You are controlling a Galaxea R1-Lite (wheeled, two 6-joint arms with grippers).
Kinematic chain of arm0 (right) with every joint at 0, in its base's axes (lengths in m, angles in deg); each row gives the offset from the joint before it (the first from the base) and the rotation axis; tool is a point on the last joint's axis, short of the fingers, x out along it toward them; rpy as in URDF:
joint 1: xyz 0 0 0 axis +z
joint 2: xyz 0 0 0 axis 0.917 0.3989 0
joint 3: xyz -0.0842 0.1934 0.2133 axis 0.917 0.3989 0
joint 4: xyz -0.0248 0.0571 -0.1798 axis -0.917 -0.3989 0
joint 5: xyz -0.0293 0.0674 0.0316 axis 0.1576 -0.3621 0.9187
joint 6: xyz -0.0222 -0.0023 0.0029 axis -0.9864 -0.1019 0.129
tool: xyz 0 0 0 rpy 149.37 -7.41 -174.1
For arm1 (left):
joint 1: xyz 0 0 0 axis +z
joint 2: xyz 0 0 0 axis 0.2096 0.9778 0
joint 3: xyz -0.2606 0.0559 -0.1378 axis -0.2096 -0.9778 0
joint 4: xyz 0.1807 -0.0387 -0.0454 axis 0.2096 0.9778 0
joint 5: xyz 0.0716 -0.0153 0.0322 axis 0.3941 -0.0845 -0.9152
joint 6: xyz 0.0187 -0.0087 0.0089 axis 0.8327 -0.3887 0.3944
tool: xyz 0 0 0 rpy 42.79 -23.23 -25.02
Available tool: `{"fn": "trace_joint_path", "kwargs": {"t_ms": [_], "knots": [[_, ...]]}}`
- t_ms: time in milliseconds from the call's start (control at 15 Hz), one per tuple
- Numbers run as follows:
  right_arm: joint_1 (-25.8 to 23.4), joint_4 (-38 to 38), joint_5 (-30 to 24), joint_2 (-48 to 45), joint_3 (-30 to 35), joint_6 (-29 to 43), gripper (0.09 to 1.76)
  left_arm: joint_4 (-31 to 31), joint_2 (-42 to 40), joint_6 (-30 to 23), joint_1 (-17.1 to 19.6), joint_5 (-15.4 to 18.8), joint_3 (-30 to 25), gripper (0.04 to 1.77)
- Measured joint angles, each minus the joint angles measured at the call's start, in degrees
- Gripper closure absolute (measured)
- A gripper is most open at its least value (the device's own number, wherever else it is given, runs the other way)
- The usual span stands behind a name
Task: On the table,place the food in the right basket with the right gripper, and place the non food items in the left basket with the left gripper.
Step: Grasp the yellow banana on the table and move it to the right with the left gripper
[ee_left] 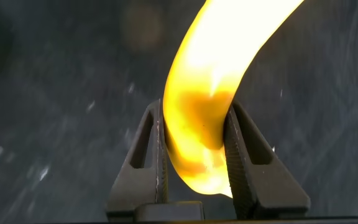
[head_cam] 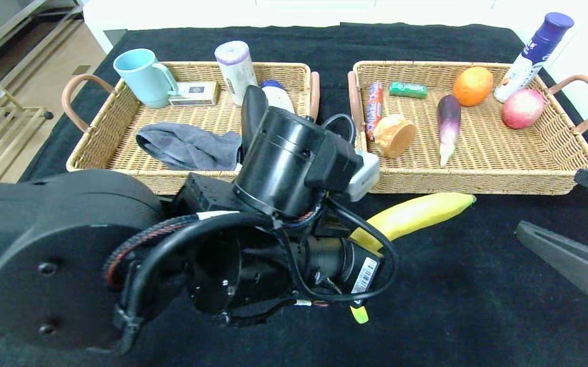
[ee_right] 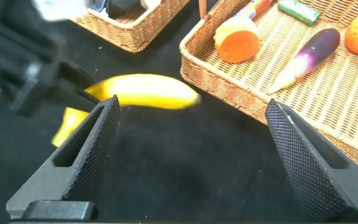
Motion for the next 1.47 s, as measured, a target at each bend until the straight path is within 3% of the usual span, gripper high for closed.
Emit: {"fn": "trace_joint_path", "kwargs": {"t_ms": [400,1133,1467], "knots": [[0.0,-0.3,-0.1,0.5,0.4,0.0,0.14,-3.9,5.2,-1.8,-0.2,-0.6,0.8,1.20],[0.7,-0.1,0.0,1.4,1.1,0.0,0.14,-4.0,7.5,-1.7,-0.3,-1.0,0.8,1.20],[0.9,-0.1,0.0,1.5,1.2,0.0,0.14,-4.0,7.6,-1.7,-0.2,-1.1,0.8,0.69]]}}
